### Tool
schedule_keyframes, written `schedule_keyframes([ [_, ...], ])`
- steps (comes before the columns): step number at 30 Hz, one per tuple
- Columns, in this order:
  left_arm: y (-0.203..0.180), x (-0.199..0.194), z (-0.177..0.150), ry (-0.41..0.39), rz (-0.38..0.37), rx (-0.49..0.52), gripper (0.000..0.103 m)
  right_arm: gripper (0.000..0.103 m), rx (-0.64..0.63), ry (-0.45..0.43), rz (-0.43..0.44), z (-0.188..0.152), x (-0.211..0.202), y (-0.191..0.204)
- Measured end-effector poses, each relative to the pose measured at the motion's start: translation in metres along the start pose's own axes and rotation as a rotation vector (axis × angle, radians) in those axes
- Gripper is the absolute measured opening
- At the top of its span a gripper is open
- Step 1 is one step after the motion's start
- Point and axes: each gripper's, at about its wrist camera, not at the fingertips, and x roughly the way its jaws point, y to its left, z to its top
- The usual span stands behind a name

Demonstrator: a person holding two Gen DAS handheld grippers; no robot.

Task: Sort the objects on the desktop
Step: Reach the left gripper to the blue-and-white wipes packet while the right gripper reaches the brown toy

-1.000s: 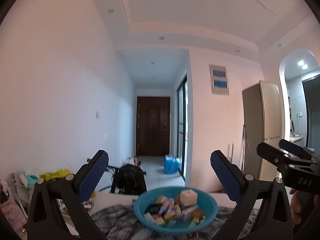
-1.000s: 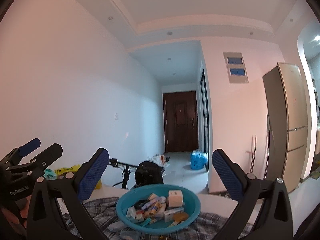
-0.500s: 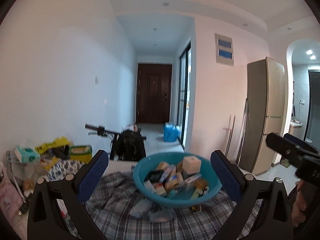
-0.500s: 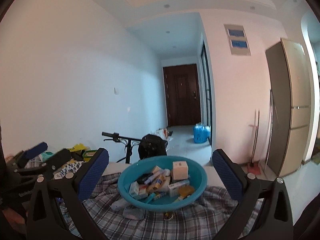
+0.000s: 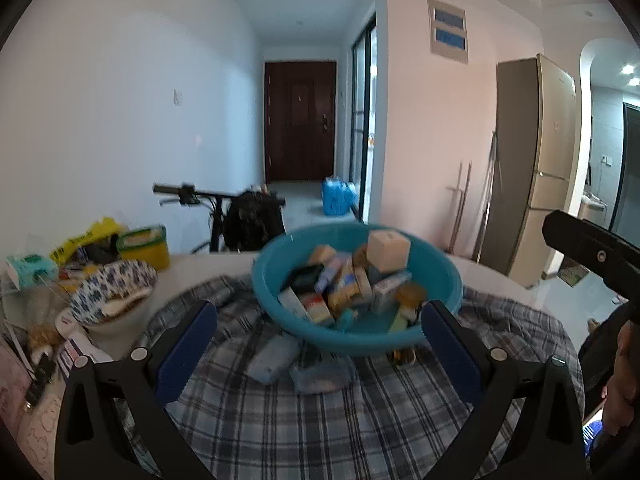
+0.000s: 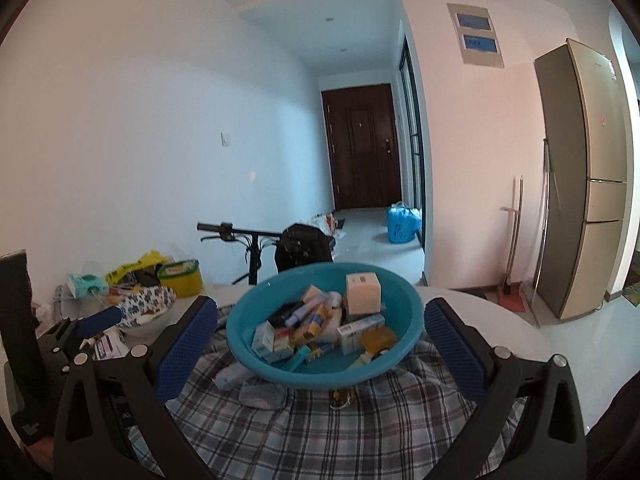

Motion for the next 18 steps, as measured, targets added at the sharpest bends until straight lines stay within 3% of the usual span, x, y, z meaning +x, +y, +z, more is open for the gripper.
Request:
schedule_keyframes([
  [18,0.005,0.076,-0.053,0.241,-0.037,-0.03,0.103,0.103,0.011,0.217,-0.043,-0.053,0.059,-0.011],
])
